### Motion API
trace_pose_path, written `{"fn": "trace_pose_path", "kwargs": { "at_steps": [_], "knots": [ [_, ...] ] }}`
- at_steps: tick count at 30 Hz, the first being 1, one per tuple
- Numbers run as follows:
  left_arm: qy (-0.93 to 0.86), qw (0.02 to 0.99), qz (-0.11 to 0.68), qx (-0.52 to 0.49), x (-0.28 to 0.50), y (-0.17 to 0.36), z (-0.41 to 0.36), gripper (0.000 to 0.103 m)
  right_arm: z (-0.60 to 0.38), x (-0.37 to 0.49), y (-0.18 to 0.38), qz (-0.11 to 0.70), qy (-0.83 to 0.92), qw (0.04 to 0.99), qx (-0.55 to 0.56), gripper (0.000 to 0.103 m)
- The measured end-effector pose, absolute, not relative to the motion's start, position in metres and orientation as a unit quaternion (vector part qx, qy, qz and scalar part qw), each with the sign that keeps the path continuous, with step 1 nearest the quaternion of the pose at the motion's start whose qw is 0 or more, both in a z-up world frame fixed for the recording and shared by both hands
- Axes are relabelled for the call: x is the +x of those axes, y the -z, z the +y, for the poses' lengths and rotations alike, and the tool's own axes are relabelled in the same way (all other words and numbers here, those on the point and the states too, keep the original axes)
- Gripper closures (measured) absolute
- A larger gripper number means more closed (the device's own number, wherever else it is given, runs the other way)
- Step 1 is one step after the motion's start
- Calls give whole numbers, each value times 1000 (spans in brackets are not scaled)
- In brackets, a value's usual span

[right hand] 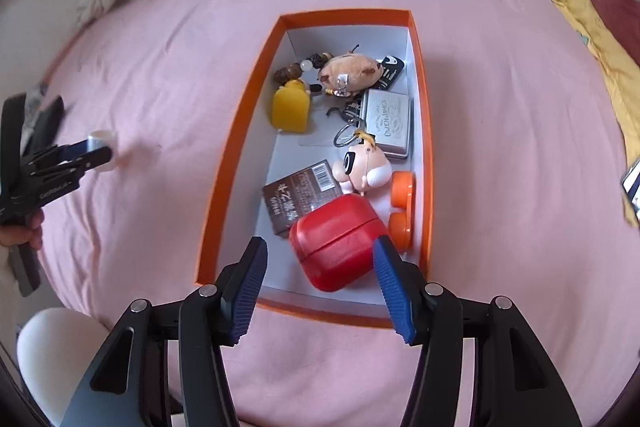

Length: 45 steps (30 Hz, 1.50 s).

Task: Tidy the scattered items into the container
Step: 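Grasp the clear tape roll with the left gripper, set it on the bed, then grasp the red earbud case with the right gripper, place it on the bed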

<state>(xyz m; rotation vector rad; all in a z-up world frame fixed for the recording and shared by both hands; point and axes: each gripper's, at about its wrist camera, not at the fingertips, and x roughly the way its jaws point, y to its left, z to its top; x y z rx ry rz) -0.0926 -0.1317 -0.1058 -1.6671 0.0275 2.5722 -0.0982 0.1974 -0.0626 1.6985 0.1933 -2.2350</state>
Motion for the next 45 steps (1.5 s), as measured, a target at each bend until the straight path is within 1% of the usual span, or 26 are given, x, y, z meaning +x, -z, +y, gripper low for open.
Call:
{"fn": "trace_pose_path", "kwargs": {
  "at_steps": [2,3,4,5,6,7,10,12,15,18,20,26,32,36,38,40,45],
  "knots": [
    [-840,35,-8,-541,-87,113,-140,54,191,-103,71,107,762,171,616,45],
    [-836,30,-18,-547,-85,120,-139,47,187,-105,75,127,749,175,626,45],
    [-829,23,-30,-558,-83,130,-136,43,184,-106,79,143,743,178,630,45],
    [-833,19,-41,-551,-80,134,-135,40,181,-109,84,150,737,177,634,45],
    [-842,18,-48,-537,-76,134,-135,34,178,-112,90,154,732,177,639,44],
    [-850,17,-54,-524,-73,134,-133,34,176,-115,95,159,727,176,644,44],
    [-857,10,-39,-514,-68,135,-128,33,172,-119,101,157,733,178,637,45],
    [-857,12,-44,-513,-66,132,-130,33,172,-117,100,156,741,171,630,45],
    [-857,16,-88,-507,-66,123,-141,33,181,-114,91,109,755,178,622,46],
    [-857,18,-143,-495,-72,121,-158,33,190,-108,65,60,784,186,590,46],
    [-854,15,-158,-496,-75,123,-164,33,170,-107,67,61,777,198,595,46],
    [-857,13,-166,-487,-78,117,-162,33,105,-105,78,74,748,239,615,45],
    [-861,7,-161,-483,-58,110,-160,33,39,-104,90,87,717,279,633,45],
    [-864,5,-142,-482,-53,105,-158,33,68,-106,76,51,746,269,607,43],
    [-867,9,-135,-480,-55,101,-154,33,84,-107,68,33,760,263,593,40],
    [-870,17,-124,-476,-59,96,-147,33,100,-108,61,14,774,257,578,40],
    [-882,66,-77,-461,-84,76,-108,33,139,-110,42,-33,807,241,538,40]
  ]
}}
